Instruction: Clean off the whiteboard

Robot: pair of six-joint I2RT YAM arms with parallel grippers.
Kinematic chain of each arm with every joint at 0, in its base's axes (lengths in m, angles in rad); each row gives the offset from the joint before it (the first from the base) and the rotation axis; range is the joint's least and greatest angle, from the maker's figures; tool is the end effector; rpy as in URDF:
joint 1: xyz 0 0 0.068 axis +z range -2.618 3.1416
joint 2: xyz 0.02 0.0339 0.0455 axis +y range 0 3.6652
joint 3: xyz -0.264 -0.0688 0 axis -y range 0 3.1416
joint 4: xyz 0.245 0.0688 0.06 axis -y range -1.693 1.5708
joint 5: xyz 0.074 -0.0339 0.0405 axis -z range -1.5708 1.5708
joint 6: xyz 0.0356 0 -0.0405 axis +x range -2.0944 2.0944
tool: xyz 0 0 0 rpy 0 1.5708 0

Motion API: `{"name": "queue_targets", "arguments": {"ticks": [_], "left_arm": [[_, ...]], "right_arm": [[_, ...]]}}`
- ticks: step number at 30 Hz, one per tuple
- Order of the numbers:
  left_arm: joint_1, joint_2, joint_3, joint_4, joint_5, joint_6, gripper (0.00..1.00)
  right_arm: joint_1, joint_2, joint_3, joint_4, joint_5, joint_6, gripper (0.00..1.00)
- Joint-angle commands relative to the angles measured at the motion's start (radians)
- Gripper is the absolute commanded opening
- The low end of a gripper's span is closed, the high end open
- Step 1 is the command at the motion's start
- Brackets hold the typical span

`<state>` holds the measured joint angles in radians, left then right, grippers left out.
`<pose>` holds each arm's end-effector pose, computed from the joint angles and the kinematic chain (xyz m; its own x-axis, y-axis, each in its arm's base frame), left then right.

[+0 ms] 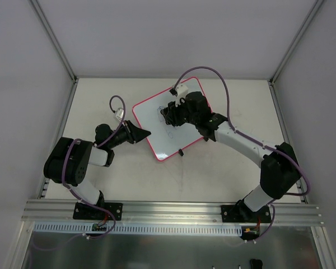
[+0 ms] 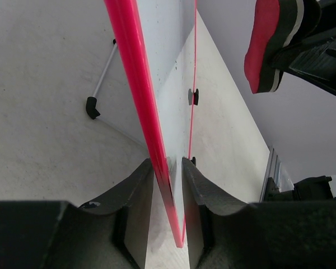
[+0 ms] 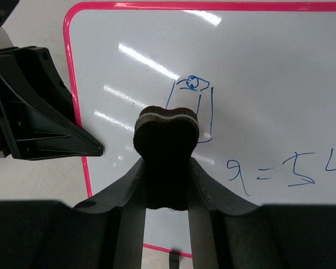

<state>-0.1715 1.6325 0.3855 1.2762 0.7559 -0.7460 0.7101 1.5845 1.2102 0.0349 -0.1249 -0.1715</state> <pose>0.2628 -0.0703 0.1667 -0.5217 -0.4109 -0.7477 0.6069 0.4372 -0.6637 0.2827 0.2489 0.3073 -0.1232 -0.3292 -0.9362 -0.7682 0.6289 -0.1201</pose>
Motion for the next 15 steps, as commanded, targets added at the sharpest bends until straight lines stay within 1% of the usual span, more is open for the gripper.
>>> {"name": "queue_targets", "arguments": {"ticks": [1, 4, 10, 15], "left_arm": [[-0.011, 0.007, 0.015, 0.405, 0.008, 0.034, 0.26], [-0.011, 0.006, 0.013, 0.405, 0.010, 0.042, 0.22], [-0.011, 0.016, 0.012, 0.405, 0.008, 0.056, 0.08], [-0.010, 0.035, 0.019, 0.405, 0.008, 0.057, 0.04]], "right_arm": [[-0.006, 0.011, 0.058, 0.042, 0.001, -0.034, 0.00], [-0.009, 0.037, 0.080, 0.045, 0.004, -0.040, 0.00], [-0.009, 0.094, 0.110, 0.072, 0.010, -0.042, 0.00], [-0.008, 0.124, 0.114, 0.114, 0.021, -0.043, 0.00]]}}
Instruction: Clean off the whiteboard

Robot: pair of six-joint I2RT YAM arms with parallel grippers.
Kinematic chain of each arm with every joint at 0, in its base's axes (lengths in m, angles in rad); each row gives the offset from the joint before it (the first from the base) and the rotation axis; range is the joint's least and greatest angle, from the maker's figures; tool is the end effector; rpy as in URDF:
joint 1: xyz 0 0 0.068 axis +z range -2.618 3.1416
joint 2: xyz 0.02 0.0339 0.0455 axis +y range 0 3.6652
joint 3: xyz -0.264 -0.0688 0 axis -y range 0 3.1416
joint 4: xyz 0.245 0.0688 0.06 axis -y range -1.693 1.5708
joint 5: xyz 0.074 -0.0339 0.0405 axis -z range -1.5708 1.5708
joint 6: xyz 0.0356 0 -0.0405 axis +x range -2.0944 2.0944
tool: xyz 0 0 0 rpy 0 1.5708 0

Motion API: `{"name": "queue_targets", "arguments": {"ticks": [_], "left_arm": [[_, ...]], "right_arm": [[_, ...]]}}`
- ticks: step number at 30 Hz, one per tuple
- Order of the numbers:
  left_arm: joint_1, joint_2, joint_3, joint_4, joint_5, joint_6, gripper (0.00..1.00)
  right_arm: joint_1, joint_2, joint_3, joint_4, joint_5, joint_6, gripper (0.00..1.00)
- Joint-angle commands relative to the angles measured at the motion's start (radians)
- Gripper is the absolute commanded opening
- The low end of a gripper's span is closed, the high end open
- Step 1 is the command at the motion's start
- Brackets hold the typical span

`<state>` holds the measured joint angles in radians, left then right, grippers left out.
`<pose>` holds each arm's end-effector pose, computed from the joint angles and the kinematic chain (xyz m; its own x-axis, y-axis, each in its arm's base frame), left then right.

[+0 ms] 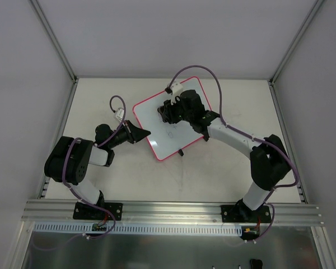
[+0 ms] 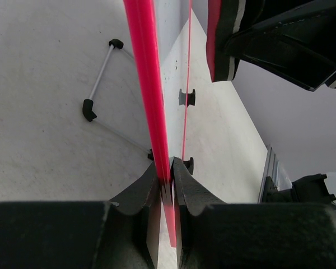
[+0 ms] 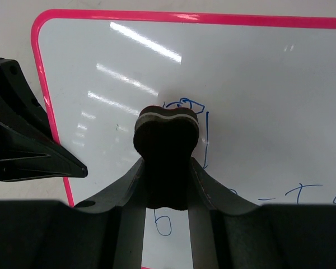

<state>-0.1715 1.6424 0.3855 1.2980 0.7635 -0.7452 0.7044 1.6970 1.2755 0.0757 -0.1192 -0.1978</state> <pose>0.2631 -0.0705 0.1664 -0.5155 -0.4079 -0.7536 0.6184 0.4317 -0.6567 0.3053 0.2650 0.2928 -0.1101 -0.3497 -0.9304 -0.7648 0.6277 -0.1454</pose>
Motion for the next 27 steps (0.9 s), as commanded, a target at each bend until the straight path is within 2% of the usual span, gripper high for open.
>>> {"name": "queue_targets", "arguments": {"ticks": [1, 4, 13, 27], "left_arm": [[-0.011, 0.030, 0.019, 0.383, 0.000, 0.056, 0.04], [-0.011, 0.045, 0.026, 0.383, 0.007, 0.058, 0.00], [-0.011, 0.062, 0.032, 0.383, 0.014, 0.060, 0.00], [-0.011, 0.027, 0.010, 0.383, 0.020, 0.076, 0.00]], "right_arm": [[-0.002, 0.016, 0.044, 0.081, 0.016, -0.014, 0.00], [0.004, 0.020, 0.035, 0.113, 0.021, -0.003, 0.00], [0.066, 0.049, 0.007, 0.213, 0.078, -0.026, 0.00], [0.076, 0.156, 0.174, 0.007, 0.226, -0.040, 0.00]]}}
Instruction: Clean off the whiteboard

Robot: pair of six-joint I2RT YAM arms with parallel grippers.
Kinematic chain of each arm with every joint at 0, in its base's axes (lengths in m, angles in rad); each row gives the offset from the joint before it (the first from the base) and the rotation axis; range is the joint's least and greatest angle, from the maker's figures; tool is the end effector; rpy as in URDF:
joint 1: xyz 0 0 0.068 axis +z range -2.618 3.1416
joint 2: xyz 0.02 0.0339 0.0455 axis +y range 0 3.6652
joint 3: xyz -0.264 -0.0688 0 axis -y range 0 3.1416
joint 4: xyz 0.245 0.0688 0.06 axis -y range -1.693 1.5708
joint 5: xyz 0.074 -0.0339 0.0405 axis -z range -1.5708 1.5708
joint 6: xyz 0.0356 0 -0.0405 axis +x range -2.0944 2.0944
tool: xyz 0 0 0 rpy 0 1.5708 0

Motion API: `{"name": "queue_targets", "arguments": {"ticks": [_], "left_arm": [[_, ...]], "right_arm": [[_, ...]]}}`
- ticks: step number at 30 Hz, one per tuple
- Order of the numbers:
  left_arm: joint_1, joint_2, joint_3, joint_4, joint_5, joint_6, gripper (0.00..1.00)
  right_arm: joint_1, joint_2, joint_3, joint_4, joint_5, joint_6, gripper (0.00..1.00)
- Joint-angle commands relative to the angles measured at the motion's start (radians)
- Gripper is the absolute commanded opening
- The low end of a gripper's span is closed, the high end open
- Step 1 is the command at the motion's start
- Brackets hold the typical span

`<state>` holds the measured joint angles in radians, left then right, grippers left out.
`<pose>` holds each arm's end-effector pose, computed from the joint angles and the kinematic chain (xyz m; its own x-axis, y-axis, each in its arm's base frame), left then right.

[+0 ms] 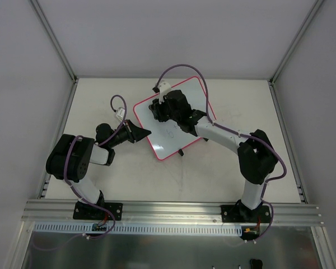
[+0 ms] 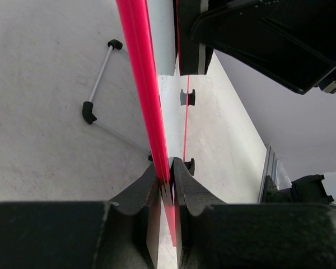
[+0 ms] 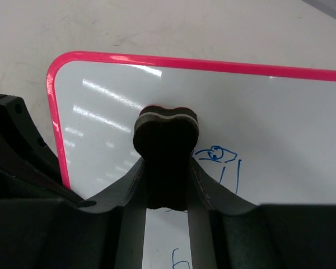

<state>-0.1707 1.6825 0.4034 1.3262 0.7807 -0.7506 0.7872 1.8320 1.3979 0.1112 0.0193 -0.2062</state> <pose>0.2683 -0.0717 0.1631 -0.5209 -0.4019 -0.7531 0.6265 0.4192 -0.6571 0.3108 0.3109 0.2852 -0.0769 -0.3672 -0.9270 -0.7265 0.6574 -0.2002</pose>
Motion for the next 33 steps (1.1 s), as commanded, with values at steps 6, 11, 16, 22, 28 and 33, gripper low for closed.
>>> {"name": "queue_targets", "arguments": {"ticks": [6, 11, 16, 22, 28, 33], "left_arm": [[-0.012, -0.024, -0.020, 0.355, 0.002, 0.089, 0.00], [-0.012, -0.026, -0.021, 0.355, 0.003, 0.092, 0.00], [-0.012, -0.026, -0.021, 0.355, 0.006, 0.096, 0.00], [-0.012, -0.024, -0.020, 0.355, 0.008, 0.094, 0.00], [-0.010, -0.026, -0.020, 0.355, 0.009, 0.094, 0.00], [-0.012, -0.024, -0.018, 0.355, 0.009, 0.089, 0.00]], "right_arm": [[-0.040, 0.033, 0.073, -0.076, 0.114, -0.048, 0.00], [-0.114, 0.041, 0.079, -0.107, 0.071, -0.025, 0.00], [-0.184, 0.038, 0.076, -0.134, 0.045, -0.013, 0.00], [-0.178, 0.041, 0.069, -0.143, 0.008, -0.010, 0.00], [-0.085, 0.027, 0.018, -0.142, 0.028, -0.027, 0.00], [-0.008, 0.007, -0.026, -0.140, 0.031, -0.012, 0.00]]}}
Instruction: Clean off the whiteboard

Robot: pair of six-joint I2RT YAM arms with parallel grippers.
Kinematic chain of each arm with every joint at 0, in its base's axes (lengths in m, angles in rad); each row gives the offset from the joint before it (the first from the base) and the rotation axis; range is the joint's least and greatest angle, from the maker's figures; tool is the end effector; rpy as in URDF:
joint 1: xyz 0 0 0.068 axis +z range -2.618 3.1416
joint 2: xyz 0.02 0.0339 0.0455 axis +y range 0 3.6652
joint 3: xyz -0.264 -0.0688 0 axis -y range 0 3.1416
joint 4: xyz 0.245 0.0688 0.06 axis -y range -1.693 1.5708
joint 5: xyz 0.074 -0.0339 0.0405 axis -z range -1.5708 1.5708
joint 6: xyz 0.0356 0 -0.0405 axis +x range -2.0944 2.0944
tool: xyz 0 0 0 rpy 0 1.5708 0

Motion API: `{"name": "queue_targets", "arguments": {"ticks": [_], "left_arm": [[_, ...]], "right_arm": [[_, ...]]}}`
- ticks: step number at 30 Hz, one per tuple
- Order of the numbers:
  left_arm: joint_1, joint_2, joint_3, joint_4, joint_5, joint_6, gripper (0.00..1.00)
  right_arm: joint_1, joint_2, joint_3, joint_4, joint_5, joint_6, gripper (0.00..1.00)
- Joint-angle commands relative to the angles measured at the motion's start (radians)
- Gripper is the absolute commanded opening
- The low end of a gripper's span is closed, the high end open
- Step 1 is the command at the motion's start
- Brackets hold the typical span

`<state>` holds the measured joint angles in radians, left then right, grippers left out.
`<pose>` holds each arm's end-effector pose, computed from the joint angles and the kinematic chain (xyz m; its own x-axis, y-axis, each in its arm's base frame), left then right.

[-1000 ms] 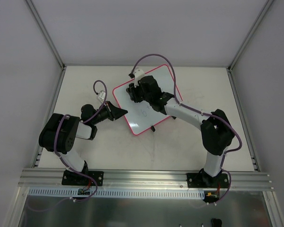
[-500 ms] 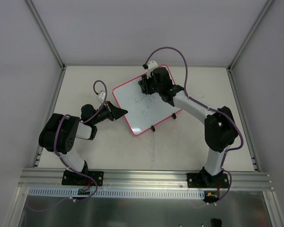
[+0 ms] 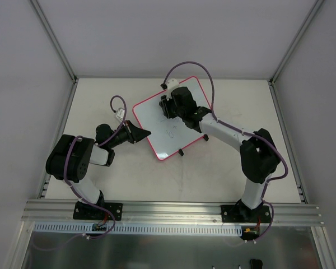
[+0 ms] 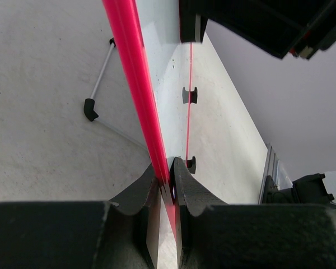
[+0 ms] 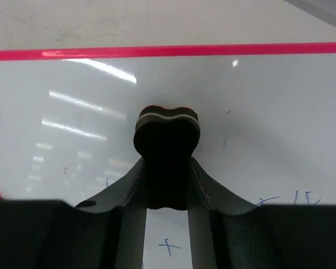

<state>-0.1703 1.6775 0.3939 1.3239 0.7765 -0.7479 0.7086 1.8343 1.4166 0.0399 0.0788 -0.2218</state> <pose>0.2662 -0.0711 0.1620 -0.5224 -0.4024 -0.7517 0.6216 0.4238 -0.6588 0.3350 0.2834 0.2835 -0.1427 -0.4112 -0.9003 -0.6403 0.7320 -0.2328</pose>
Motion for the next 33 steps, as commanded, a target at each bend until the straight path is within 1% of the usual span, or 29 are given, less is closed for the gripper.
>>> {"name": "queue_targets", "arguments": {"ticks": [1, 10, 15, 18, 22, 25, 33], "left_arm": [[-0.012, -0.021, -0.010, 0.357, 0.014, 0.088, 0.00], [-0.014, -0.022, -0.009, 0.357, 0.015, 0.085, 0.00], [-0.012, -0.027, -0.009, 0.357, 0.018, 0.082, 0.00], [-0.014, -0.030, -0.012, 0.357, 0.018, 0.084, 0.00], [-0.014, -0.032, -0.012, 0.357, 0.018, 0.085, 0.00], [-0.014, -0.033, -0.013, 0.357, 0.018, 0.084, 0.00], [-0.014, -0.032, -0.013, 0.357, 0.020, 0.087, 0.00]], "right_arm": [[0.090, 0.000, -0.054, -0.069, -0.028, 0.016, 0.00], [0.190, -0.003, -0.067, -0.064, -0.033, 0.038, 0.00], [0.183, -0.023, -0.093, -0.064, -0.030, 0.047, 0.00], [0.160, -0.041, -0.123, -0.048, -0.021, 0.055, 0.00], [0.114, -0.081, -0.194, 0.038, -0.017, 0.062, 0.00], [0.045, -0.092, -0.212, 0.038, -0.027, 0.065, 0.00], [-0.073, -0.092, -0.214, 0.037, 0.001, 0.053, 0.00]]}}
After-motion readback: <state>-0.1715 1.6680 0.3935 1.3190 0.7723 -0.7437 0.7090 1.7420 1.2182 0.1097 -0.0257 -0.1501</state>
